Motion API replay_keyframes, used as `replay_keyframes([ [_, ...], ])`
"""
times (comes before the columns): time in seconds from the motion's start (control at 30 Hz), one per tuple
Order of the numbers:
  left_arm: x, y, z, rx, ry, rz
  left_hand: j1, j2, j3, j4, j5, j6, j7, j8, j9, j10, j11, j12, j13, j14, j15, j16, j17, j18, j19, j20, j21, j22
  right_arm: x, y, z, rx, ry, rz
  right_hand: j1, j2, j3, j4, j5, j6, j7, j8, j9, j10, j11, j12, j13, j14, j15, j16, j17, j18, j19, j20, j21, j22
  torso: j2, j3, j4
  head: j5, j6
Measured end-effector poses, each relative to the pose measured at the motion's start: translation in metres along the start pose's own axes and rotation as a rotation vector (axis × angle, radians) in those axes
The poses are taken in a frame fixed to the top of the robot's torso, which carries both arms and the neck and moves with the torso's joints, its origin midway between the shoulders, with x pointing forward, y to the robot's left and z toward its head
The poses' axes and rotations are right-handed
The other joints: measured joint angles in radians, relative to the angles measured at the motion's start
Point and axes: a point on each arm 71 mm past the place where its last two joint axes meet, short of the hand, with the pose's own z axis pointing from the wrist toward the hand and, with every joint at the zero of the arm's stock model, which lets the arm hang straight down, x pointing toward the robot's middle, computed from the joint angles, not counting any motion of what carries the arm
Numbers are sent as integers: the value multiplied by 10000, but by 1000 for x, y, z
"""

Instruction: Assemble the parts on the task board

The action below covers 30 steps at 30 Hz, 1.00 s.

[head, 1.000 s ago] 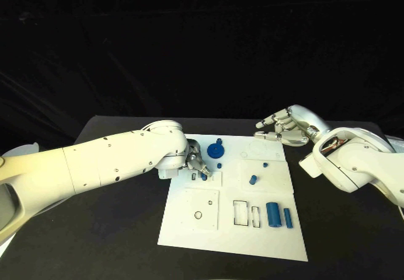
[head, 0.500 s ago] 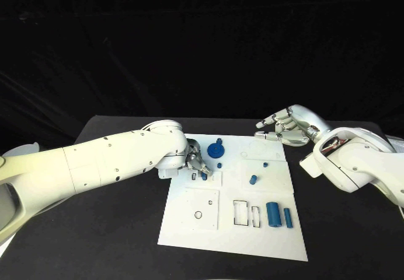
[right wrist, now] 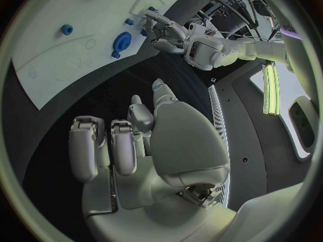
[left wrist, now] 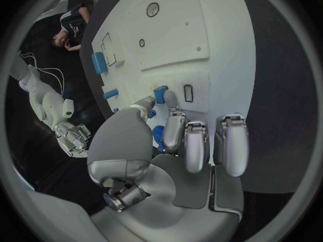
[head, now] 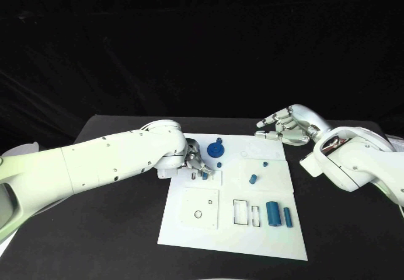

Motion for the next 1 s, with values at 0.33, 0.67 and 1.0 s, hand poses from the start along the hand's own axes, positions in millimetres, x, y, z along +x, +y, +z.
replay_keyframes([
  [0.33, 3, 6, -5, 66, 12, -109, 97, 97, -248, 103, -77, -5, -1, -30, 9, 0, 0, -37, -84, 0, 0, 0, 0, 0, 0, 0, 0, -1, -1, -2, 0, 59, -32, -23, 0, 0, 0, 0, 0, 0, 0, 0, 0, 0, 0, 0, 0, 0, 0, 0, -1, 0, 0, 0, 0, -1, -3, -2, 6, -15, 21],
  [0.67, -25, 12, -26, 293, -397, -715, 35, 165, -1404, 326, -1125, -274, 128, -102, 21, -325, 142, -468, -542, 0, 1, 0, -1, 0, 0, 1, 0, -1, -3, -6, 3, 146, -84, -60, 0, 0, 1, -1, 0, 0, 0, 0, 0, 0, 0, 0, 1, 0, 0, 0, -2, 0, 0, 0, 0, -2, -12, 1, 6, -58, 132],
  [1.0, -77, 33, -38, -249, -1026, -1089, 1076, 519, -2018, 326, -1227, -886, 478, -798, -485, -789, 356, -884, -1039, 2, 180, 0, 6, -1, 26, 163, -349, -1, -3, -8, 4, 206, -100, -79, 0, 0, 1, -1, 0, 0, 0, 0, 0, 0, 0, 0, 1, 0, 0, 0, -3, 0, 0, 0, 0, -2, 4, 4, 6, -72, 223],
])
